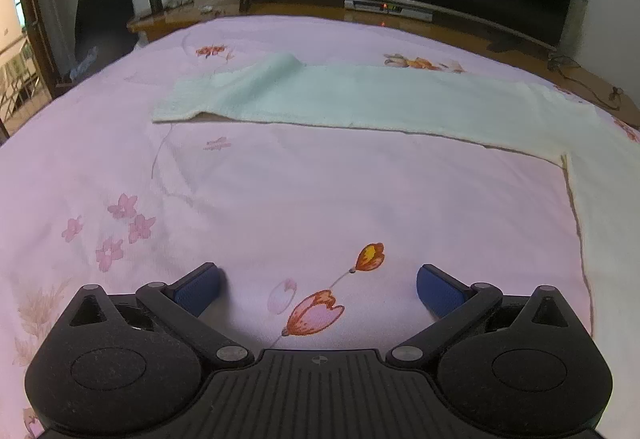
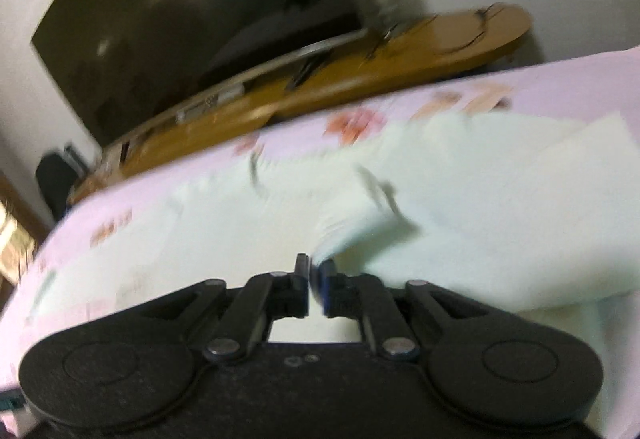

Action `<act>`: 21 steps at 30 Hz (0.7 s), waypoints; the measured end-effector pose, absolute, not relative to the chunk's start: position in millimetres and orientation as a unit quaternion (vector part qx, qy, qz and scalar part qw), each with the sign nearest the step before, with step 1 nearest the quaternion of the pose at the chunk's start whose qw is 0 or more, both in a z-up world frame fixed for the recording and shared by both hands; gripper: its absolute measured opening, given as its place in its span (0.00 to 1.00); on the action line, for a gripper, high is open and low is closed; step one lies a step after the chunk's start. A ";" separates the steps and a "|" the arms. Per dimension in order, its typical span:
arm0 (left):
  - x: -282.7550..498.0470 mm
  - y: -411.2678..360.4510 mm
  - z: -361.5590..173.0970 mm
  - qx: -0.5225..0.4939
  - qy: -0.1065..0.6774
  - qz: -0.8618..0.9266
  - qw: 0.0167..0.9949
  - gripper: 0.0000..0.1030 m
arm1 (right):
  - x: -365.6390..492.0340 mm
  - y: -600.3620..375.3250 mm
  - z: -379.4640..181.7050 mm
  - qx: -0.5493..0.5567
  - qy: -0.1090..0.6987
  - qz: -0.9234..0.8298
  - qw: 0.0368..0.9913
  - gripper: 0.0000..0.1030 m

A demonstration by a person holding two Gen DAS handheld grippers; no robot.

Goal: Fold small clothes

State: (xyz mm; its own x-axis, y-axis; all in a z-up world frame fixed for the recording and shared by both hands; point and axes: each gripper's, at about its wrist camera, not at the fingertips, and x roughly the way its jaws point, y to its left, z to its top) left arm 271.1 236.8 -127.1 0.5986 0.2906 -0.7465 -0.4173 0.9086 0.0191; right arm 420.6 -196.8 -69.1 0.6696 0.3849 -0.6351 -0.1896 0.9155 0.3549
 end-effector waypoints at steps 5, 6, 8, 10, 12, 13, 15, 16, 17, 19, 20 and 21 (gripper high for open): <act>269.7 230.7 -125.0 -0.071 0.394 0.196 0.895 1.00 | 396.6 -153.8 -73.6 0.044 0.355 0.227 0.906 0.41; 270.8 229.4 -122.2 -0.070 0.392 0.197 0.896 1.00 | 391.1 -152.0 -72.2 0.044 0.351 0.234 0.906 0.41; 273.3 220.8 -113.8 -0.072 0.376 0.188 0.904 1.00 | 378.8 -151.2 -67.9 0.033 0.337 0.228 0.913 0.40; 282.5 205.0 -99.3 -0.084 0.351 0.160 0.919 1.00 | 367.2 -162.2 -61.0 0.041 0.325 0.218 0.919 0.40; 299.8 183.6 -88.2 -0.100 0.338 0.112 0.929 0.98 | 356.5 -183.3 -53.0 0.070 0.316 0.200 0.925 0.40; 312.1 169.2 -84.0 -0.111 0.336 0.080 0.932 0.87 | 353.5 -193.1 -50.5 0.082 0.312 0.186 0.928 0.40; 342.6 138.1 -82.5 -0.147 0.352 0.018 0.924 0.31 | 346.4 -215.5 -45.3 0.108 0.305 0.158 0.933 0.41; 359.8 122.0 -86.1 -0.173 0.365 -0.012 0.915 0.31 | 343.4 -226.7 -43.1 0.120 0.302 0.144 0.935 0.41; 375.4 105.4 -90.6 -0.191 0.373 -0.036 0.907 0.31 | 339.1 -237.3 -40.7 0.129 0.299 0.128 0.937 0.41; 399.0 79.3 -99.9 -0.220 0.391 -0.073 0.891 0.31 | 332.5 -258.3 -37.4 0.146 0.298 0.105 0.938 0.41; 408.1 69.6 -105.9 -0.237 0.399 -0.083 0.882 0.31 | 328.0 -269.8 -35.8 0.154 0.299 0.095 0.937 0.41; 416.6 61.2 -112.5 -0.252 0.410 -0.087 0.872 0.31 | 325.0 -278.3 -35.5 0.157 0.301 0.086 0.937 0.42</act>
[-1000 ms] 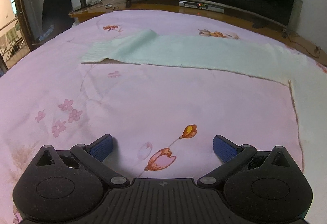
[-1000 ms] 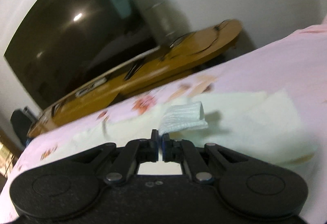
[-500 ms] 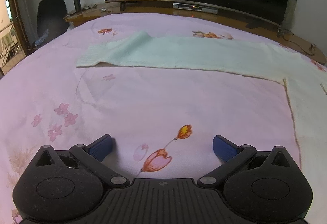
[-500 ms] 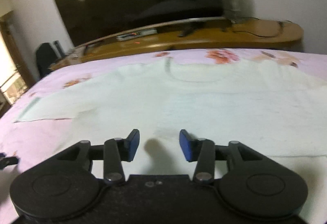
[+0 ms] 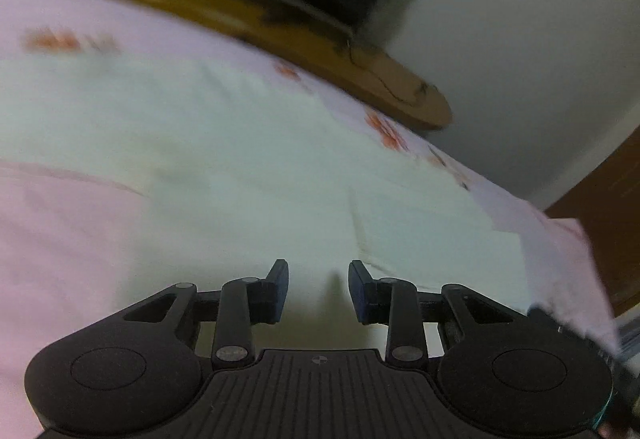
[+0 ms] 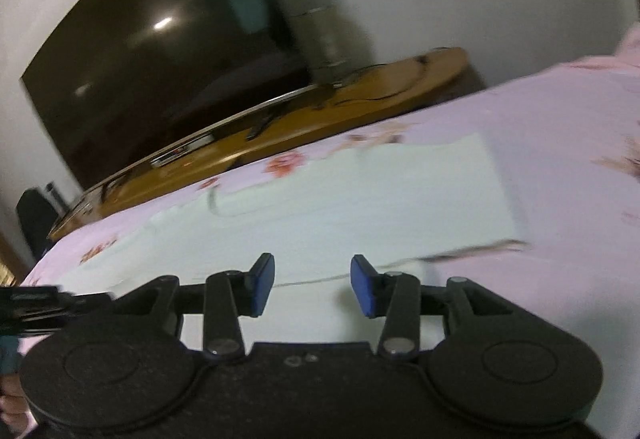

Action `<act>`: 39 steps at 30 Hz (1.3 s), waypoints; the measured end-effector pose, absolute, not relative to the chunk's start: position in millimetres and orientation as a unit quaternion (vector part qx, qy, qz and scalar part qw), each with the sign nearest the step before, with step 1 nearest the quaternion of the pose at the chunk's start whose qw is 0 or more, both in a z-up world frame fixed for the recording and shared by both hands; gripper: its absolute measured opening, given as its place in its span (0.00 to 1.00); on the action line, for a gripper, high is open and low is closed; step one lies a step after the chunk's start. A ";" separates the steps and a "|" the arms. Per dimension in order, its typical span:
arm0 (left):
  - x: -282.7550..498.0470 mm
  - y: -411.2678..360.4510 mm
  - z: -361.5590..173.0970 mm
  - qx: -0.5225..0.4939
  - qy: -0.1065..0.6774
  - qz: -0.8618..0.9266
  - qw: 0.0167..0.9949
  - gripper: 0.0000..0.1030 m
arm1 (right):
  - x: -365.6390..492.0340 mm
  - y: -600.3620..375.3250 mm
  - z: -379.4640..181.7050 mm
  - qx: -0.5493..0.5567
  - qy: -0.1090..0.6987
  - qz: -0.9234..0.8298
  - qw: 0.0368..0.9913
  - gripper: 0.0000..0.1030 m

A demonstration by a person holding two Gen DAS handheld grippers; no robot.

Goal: Fold small clothes

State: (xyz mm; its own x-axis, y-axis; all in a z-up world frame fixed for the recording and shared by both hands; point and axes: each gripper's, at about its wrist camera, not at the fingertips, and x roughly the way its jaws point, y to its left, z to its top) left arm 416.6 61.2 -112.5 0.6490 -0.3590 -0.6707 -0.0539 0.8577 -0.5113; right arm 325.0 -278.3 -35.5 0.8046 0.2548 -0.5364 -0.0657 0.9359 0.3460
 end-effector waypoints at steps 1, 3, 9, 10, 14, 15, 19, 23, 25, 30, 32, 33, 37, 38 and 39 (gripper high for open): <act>424.7 54.0 -119.5 -0.267 0.419 -0.092 0.863 0.31 | 320.8 -287.3 -34.5 0.159 0.302 0.076 0.937 0.42; 433.9 46.7 -129.7 -0.299 0.425 -0.098 0.849 0.31 | 313.1 -302.2 -34.9 0.162 0.303 0.063 0.937 0.42; 447.5 30.4 -140.9 -0.351 0.424 -0.106 0.828 0.31 | 306.7 -340.8 -48.3 0.193 0.301 0.002 0.934 0.41; 448.4 27.8 -143.0 -0.353 0.422 -0.106 0.828 0.31 | 308.6 -347.3 -52.6 0.210 0.302 -0.006 0.930 0.41; 457.8 20.2 -142.4 -0.334 0.422 -0.107 0.836 0.31 | 319.3 -370.4 -70.5 0.284 0.304 -0.044 0.908 0.41; 460.5 16.9 -140.1 -0.320 0.422 -0.108 0.841 0.30 | 322.0 -374.4 -74.1 0.299 0.303 -0.047 0.904 0.41; 464.7 15.9 -131.1 -0.282 0.420 -0.119 0.854 0.03 | 325.7 -376.5 -83.4 0.330 0.305 -0.045 0.892 0.41; 453.8 45.2 -104.3 -0.292 0.377 -0.122 0.870 0.03 | 327.4 -367.6 -84.1 0.323 0.312 -0.004 0.893 0.42; 450.0 63.4 -90.3 -0.296 0.365 -0.124 0.874 0.03 | 331.0 -362.4 -84.7 0.317 0.317 0.011 0.894 0.42; 442.4 94.5 -78.9 -0.293 0.362 -0.111 0.878 0.03 | 343.6 -344.9 -84.1 0.288 0.326 0.021 0.900 0.43; 439.9 108.7 -78.3 -0.297 0.356 -0.105 0.879 0.03 | 350.2 -333.1 -81.2 0.264 0.330 0.032 0.906 0.42; 436.9 115.3 -75.2 -0.302 0.352 -0.102 0.880 0.03 | 353.3 -327.9 -80.3 0.250 0.335 0.034 0.908 0.42; 440.8 126.0 -65.9 -0.305 0.336 -0.103 0.885 0.03 | 365.8 -310.5 -77.1 0.192 0.350 0.032 0.916 0.42; 443.9 127.3 -65.7 -0.301 0.335 -0.102 0.887 0.03 | 367.3 -309.7 -76.8 0.190 0.351 0.031 0.916 0.42; 442.9 131.4 -64.7 -0.295 0.334 -0.098 0.890 0.03 | 370.4 -308.3 -77.2 0.188 0.351 0.030 0.917 0.41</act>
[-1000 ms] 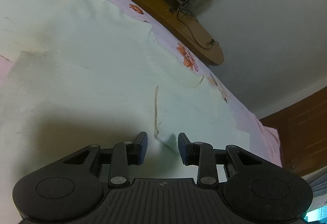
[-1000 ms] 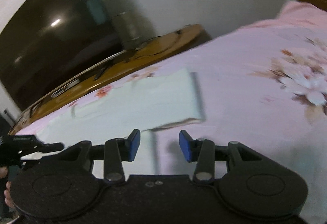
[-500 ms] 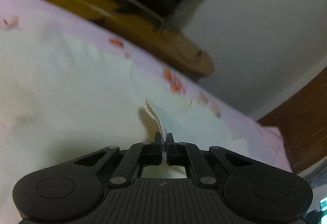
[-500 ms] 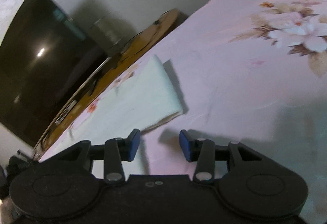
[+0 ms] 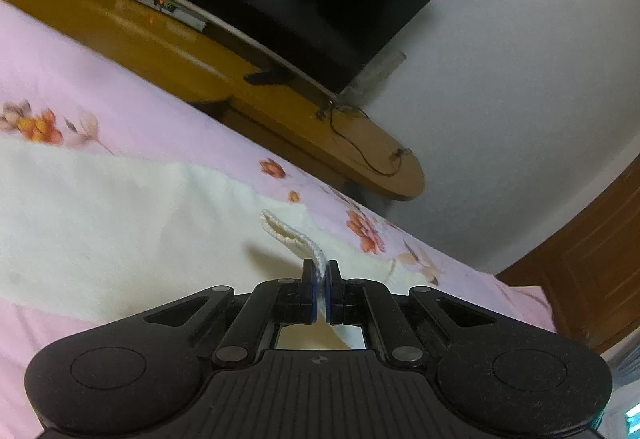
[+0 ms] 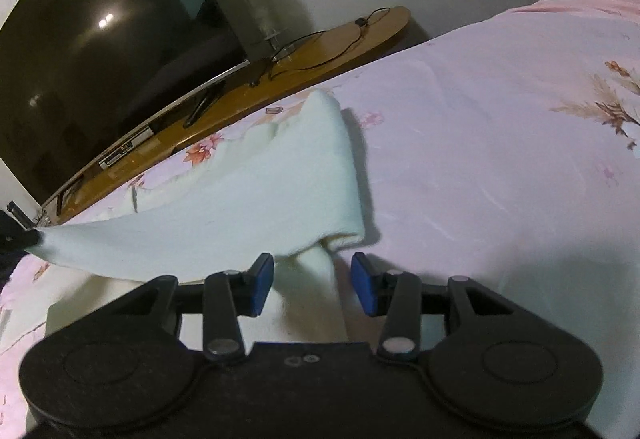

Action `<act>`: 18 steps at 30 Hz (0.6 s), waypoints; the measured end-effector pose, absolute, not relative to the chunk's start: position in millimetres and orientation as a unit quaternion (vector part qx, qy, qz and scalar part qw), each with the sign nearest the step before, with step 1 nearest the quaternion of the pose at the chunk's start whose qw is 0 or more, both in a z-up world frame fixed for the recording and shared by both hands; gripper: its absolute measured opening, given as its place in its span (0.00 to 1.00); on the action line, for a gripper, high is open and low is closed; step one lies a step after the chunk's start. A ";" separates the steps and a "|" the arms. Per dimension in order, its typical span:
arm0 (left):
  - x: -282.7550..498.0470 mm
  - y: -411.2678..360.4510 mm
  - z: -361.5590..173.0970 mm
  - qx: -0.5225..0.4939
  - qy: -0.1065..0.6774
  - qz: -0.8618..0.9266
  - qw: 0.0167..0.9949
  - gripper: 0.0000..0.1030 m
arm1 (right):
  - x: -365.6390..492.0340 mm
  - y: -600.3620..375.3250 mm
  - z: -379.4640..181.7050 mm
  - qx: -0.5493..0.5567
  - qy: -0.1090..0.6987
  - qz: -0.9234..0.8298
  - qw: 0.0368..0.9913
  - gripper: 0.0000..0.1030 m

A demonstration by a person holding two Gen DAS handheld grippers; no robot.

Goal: Fold small clothes

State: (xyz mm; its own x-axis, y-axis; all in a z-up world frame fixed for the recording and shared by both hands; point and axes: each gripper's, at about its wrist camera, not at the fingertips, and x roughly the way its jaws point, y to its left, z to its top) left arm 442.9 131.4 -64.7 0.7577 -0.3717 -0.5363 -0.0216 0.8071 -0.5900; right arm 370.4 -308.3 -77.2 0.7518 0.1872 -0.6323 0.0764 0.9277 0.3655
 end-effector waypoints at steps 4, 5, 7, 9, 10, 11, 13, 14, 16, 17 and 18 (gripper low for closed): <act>442.4 153.5 -73.3 -0.298 0.339 -0.075 0.889 0.03 | 371.1 -307.7 -76.0 0.174 0.352 0.035 0.919 0.40; 445.8 156.6 -77.4 -0.304 0.344 -0.072 0.885 0.03 | 369.4 -307.9 -75.9 0.168 0.352 0.038 0.920 0.40; 447.6 159.3 -82.5 -0.306 0.352 -0.073 0.881 0.03 | 367.4 -306.1 -75.4 0.152 0.352 0.048 0.922 0.41; 447.6 159.5 -85.2 -0.305 0.356 -0.075 0.880 0.03 | 369.0 -302.1 -75.6 0.133 0.353 0.049 0.925 0.41; 447.9 159.8 -85.5 -0.308 0.357 -0.075 0.879 0.03 | 369.8 -299.9 -75.5 0.121 0.354 0.049 0.926 0.40; 447.5 159.8 -83.9 -0.311 0.355 -0.074 0.878 0.03 | 370.5 -296.9 -74.6 0.106 0.354 0.051 0.928 0.40; 445.1 159.2 -76.0 -0.314 0.342 -0.082 0.882 0.03 | 371.0 -293.7 -74.0 0.088 0.355 0.053 0.929 0.37; 445.1 158.7 -72.0 -0.313 0.338 -0.085 0.884 0.03 | 370.9 -293.8 -74.3 0.081 0.355 0.051 0.930 0.34; 444.5 156.8 -62.2 -0.310 0.329 -0.095 0.887 0.03 | 371.9 -294.3 -74.1 0.066 0.353 0.042 0.932 0.30; 444.7 156.7 -58.8 -0.306 0.327 -0.098 0.889 0.03 | 373.0 -295.5 -74.0 0.067 0.352 0.039 0.933 0.30; 445.1 156.5 -57.2 -0.302 0.327 -0.100 0.890 0.03 | 374.2 -297.4 -73.8 0.074 0.350 0.037 0.933 0.28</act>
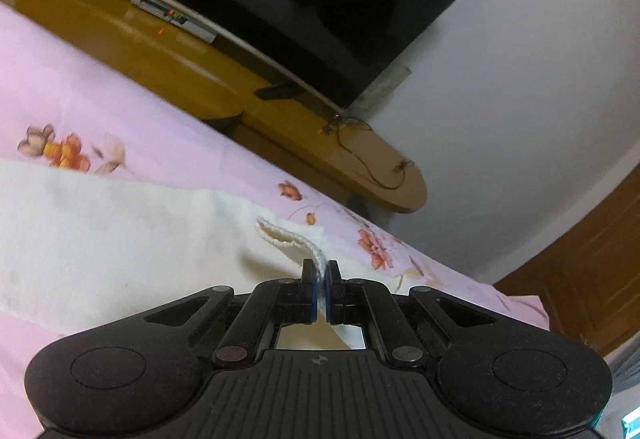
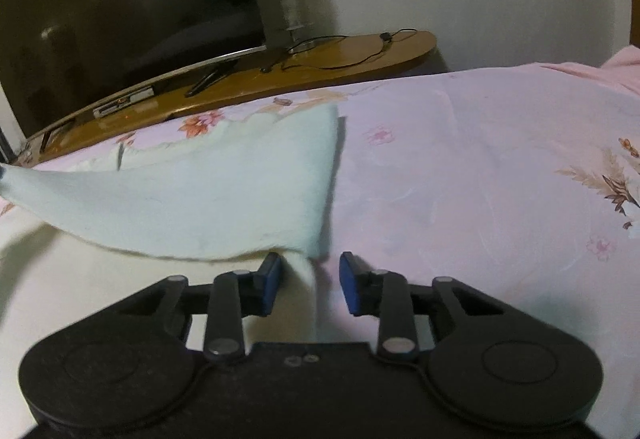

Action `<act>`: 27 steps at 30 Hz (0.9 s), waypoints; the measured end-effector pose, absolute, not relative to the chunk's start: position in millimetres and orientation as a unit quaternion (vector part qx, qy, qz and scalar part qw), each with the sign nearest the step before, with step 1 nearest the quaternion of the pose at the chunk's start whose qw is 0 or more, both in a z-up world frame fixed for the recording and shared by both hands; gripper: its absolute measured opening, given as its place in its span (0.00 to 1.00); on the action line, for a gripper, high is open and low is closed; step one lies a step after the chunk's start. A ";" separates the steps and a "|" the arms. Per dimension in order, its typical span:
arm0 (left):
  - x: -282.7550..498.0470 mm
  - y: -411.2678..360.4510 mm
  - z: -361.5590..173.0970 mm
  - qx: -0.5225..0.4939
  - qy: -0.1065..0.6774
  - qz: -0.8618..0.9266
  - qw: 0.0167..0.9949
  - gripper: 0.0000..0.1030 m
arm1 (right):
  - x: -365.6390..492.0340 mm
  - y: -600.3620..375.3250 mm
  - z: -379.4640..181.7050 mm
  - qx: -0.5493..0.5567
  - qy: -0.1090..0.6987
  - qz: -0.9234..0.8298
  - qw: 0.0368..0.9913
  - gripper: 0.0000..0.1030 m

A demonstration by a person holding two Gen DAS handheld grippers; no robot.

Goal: Fold small clothes

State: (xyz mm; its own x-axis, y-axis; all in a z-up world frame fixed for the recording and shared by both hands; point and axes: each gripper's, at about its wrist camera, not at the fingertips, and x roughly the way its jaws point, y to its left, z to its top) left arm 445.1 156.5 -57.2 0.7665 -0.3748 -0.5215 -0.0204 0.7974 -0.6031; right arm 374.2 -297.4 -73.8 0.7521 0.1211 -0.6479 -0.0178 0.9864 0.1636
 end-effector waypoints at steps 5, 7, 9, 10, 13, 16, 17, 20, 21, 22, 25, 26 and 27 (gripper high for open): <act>444.7 161.0 -75.8 -0.256 0.351 -0.069 0.898 0.03 | 370.9 -311.6 -68.8 0.131 0.331 0.035 0.934 0.06; 447.3 161.3 -98.2 -0.228 0.381 -0.042 0.895 0.03 | 369.6 -312.3 -74.5 0.122 0.334 0.025 0.935 0.01; 445.8 161.1 -117.7 -0.217 0.401 -0.032 0.889 0.03 | 369.3 -318.6 -80.8 0.132 0.338 0.020 0.932 0.01; 443.1 161.6 -122.4 -0.221 0.398 -0.033 0.889 0.03 | 369.3 -320.7 -79.7 0.138 0.339 0.020 0.930 0.01; 439.2 162.9 -124.3 -0.235 0.391 -0.031 0.889 0.03 | 368.4 -320.4 -78.1 0.125 0.342 0.021 0.931 0.01; 440.0 158.9 -123.3 -0.222 0.392 -0.032 0.892 0.03 | 364.9 -323.9 -70.1 0.131 0.328 0.019 0.935 0.10; 439.7 158.3 -123.2 -0.220 0.392 -0.033 0.893 0.03 | 360.3 -326.3 -64.8 0.143 0.310 0.020 0.940 0.15; 439.7 159.8 -124.9 -0.230 0.391 -0.034 0.890 0.03 | 363.6 -328.7 -59.6 0.178 0.306 0.041 0.934 0.26; 439.5 160.9 -126.5 -0.234 0.391 -0.033 0.890 0.03 | 368.1 -326.8 -61.0 0.178 0.315 0.043 0.931 0.26; 439.3 161.2 -127.1 -0.237 0.390 -0.033 0.889 0.03 | 371.5 -326.1 -62.8 0.183 0.322 0.050 0.928 0.26; 439.7 159.7 -126.9 -0.234 0.391 -0.034 0.890 0.03 | 380.5 -324.5 -68.8 0.192 0.344 0.063 0.917 0.26; 440.2 159.4 -126.5 -0.234 0.390 -0.034 0.890 0.03 | 382.2 -323.8 -71.4 0.185 0.349 0.062 0.917 0.23; 440.2 159.1 -124.8 -0.235 0.387 -0.037 0.891 0.03 | 381.9 -323.4 -72.9 0.176 0.348 0.063 0.919 0.16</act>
State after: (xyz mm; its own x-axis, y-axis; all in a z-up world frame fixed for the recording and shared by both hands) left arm 440.2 159.1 -124.8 0.6984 -0.2465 -0.6719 -0.1162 0.8873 -0.4463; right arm 381.9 -323.4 -72.9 0.7502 0.2376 -0.6170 0.0066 0.9305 0.3663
